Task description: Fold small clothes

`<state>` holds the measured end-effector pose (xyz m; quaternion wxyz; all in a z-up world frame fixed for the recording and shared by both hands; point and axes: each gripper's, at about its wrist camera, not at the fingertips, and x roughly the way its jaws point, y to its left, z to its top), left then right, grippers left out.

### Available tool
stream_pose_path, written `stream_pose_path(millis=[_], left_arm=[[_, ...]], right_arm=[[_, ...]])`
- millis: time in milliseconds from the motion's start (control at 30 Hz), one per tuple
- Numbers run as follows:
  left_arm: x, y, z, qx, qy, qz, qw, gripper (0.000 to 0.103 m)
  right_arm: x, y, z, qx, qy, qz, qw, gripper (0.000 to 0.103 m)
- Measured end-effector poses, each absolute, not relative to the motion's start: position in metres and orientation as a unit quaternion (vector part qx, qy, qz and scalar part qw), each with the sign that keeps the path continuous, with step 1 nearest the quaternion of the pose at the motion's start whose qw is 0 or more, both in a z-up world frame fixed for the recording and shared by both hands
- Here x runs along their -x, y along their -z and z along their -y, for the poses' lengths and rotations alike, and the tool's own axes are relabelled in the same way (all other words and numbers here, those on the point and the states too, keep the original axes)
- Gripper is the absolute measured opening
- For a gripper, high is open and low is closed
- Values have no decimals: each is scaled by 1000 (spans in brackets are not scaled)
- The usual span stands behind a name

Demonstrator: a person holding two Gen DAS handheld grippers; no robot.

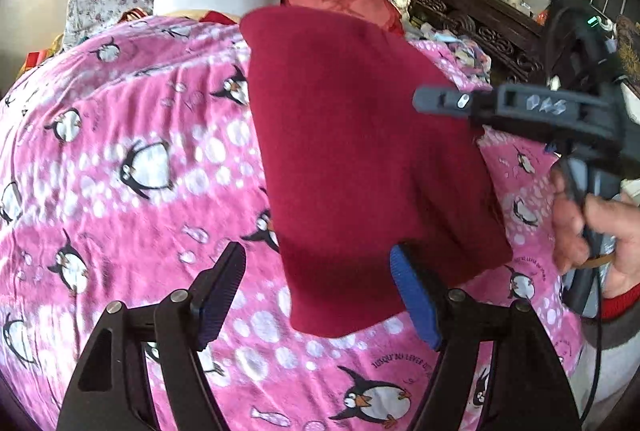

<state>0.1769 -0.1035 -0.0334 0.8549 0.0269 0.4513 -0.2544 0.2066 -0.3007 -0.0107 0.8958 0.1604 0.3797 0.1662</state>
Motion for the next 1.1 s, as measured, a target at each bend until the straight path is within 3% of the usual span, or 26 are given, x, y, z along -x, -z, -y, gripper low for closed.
stream_pose_path(millis=[167, 333, 400, 433, 667, 867, 1100], left_arm=[[-169, 32, 115, -46, 268, -428, 862, 77], [-176, 49, 128, -47, 256, -450, 854, 78], [-175, 49, 129, -52, 253, -450, 855, 78], [-174, 48, 129, -55, 253, -448, 856, 78], [-166, 31, 122, -74, 240, -419, 873, 78], [-169, 38, 112, -59, 227, -433, 870, 78], [-172, 35, 104, -33, 219, -437, 872, 78]], right_arm=[[-189, -12, 312, -94, -131, -353, 922, 12], [-212, 24, 313, -106, -113, -375, 914, 13], [-208, 20, 318, -122, -116, -369, 914, 18], [-201, 14, 323, -139, -118, -371, 911, 26], [-148, -16, 292, -80, -161, -356, 917, 27], [-143, 28, 282, 4, -100, -402, 910, 27], [-145, 42, 311, -57, -109, -402, 908, 28]])
